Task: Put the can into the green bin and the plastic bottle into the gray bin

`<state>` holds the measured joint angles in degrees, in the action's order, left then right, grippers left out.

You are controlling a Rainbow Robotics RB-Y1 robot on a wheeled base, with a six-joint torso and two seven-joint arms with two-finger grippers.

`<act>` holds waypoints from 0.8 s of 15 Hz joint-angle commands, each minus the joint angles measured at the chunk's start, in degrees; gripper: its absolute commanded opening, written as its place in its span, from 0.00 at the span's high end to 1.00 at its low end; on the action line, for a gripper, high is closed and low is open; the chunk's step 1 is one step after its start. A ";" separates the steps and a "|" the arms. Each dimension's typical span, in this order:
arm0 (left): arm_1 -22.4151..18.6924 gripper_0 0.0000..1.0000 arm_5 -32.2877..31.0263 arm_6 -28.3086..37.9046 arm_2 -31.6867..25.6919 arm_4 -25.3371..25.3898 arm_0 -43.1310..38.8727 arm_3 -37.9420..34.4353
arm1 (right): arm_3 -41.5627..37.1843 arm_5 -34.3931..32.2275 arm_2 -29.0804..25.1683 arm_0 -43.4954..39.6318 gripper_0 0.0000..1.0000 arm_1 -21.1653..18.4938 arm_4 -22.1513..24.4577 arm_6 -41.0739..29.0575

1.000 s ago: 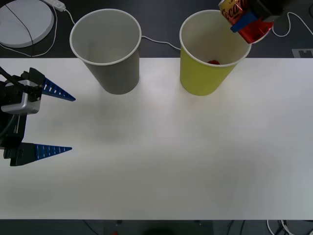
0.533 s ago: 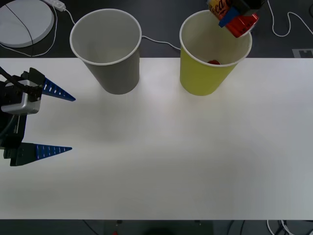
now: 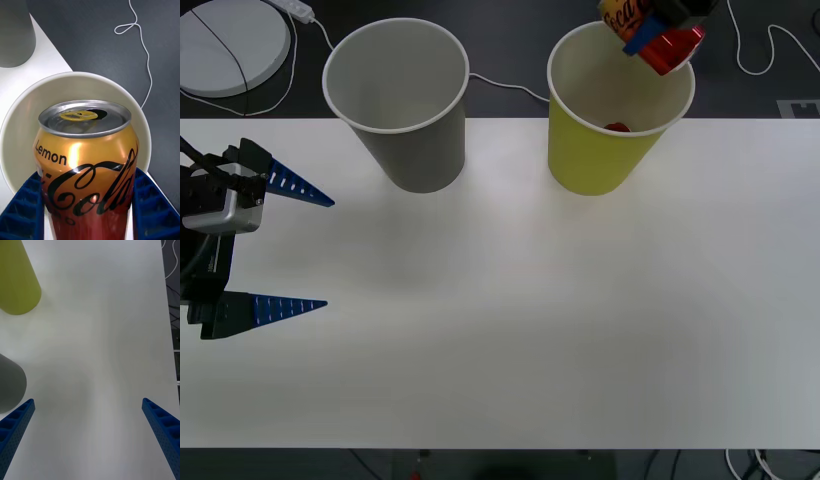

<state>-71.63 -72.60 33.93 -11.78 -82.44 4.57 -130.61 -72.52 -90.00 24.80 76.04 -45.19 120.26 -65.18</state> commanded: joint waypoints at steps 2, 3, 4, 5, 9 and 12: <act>0.00 0.00 0.00 0.00 0.00 0.00 0.00 0.00 | -0.17 0.00 -0.01 -0.19 0.00 -1.21 -2.75 0.50; 0.00 0.00 0.00 0.00 0.00 0.00 0.00 0.00 | -0.52 0.00 -0.01 -0.54 0.00 -2.00 -4.33 0.67; 0.00 0.00 0.00 0.00 0.00 0.00 0.00 0.00 | -1.75 0.00 -0.01 -1.16 0.00 -3.41 -5.91 0.85; 0.00 0.00 0.00 0.00 0.00 0.00 0.00 0.00 | -4.38 0.00 -0.10 -2.65 0.00 -5.52 -8.02 0.94; 0.00 0.00 0.00 0.00 0.00 0.00 0.00 0.00 | -13.88 0.00 -8.01 -10.47 0.00 -10.26 -14.26 2.08; 0.00 0.00 0.00 0.00 0.00 0.00 0.00 0.00 | -20.56 0.00 -15.48 -17.33 0.00 -12.29 -18.57 4.01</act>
<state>-71.63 -72.60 33.93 -11.78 -82.44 4.57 -130.61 -91.59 -90.00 11.01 60.45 -56.98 102.85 -61.69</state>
